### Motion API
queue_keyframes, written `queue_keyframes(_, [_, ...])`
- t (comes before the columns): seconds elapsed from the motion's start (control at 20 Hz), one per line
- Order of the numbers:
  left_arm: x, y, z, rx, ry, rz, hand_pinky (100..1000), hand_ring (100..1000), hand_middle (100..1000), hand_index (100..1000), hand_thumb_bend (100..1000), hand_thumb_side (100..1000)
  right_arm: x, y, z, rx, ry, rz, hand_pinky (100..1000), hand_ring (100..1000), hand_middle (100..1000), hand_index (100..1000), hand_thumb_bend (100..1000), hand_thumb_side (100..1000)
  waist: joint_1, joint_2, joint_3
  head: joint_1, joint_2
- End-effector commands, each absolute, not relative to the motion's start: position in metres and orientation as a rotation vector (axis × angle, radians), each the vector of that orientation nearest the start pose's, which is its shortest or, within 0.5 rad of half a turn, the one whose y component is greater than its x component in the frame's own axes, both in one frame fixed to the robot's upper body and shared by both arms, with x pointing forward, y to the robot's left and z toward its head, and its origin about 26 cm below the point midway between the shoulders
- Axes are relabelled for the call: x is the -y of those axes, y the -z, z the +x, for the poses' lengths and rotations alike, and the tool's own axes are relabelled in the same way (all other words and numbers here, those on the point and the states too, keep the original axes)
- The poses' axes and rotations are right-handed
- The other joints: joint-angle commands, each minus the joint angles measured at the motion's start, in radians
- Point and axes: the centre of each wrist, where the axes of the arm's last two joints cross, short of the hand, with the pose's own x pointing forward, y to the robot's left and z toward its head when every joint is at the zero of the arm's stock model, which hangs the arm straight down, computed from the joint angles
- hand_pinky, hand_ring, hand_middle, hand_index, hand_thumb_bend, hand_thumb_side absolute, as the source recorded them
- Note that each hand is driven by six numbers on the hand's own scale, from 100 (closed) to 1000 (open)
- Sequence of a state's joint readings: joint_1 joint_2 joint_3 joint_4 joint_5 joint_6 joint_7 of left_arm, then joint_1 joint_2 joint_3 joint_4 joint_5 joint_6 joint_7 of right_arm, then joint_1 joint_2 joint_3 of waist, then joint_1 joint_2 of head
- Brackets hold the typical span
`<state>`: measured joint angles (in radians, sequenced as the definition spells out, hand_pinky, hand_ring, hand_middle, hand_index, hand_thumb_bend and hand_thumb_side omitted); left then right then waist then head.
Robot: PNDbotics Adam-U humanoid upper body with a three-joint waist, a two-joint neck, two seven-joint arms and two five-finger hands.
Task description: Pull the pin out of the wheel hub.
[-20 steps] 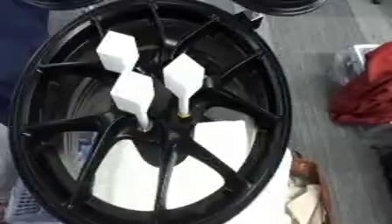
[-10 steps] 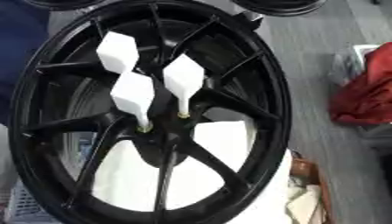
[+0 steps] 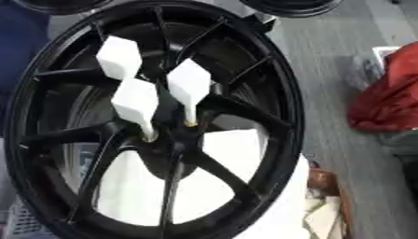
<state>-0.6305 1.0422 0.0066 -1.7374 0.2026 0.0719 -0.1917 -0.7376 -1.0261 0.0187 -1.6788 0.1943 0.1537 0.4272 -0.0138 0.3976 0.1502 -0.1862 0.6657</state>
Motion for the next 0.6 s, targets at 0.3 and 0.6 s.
queue_keyframes(0.3, [-0.358,-0.393,0.316,1.743,1.474,0.680,834,830,827,887,603,813,0.367,-0.394,0.320,1.734,-1.172,-1.015,848,793,698,774,100,430,0.012,-0.034,0.001,-0.019,-0.006])
queue_keyframes(0.6, [-0.337,-0.394,0.313,1.456,1.788,0.625,844,826,825,882,579,784,0.366,-0.393,0.320,1.729,-1.179,-1.012,848,793,697,774,100,431,0.015,-0.031,0.001,-0.018,-0.007])
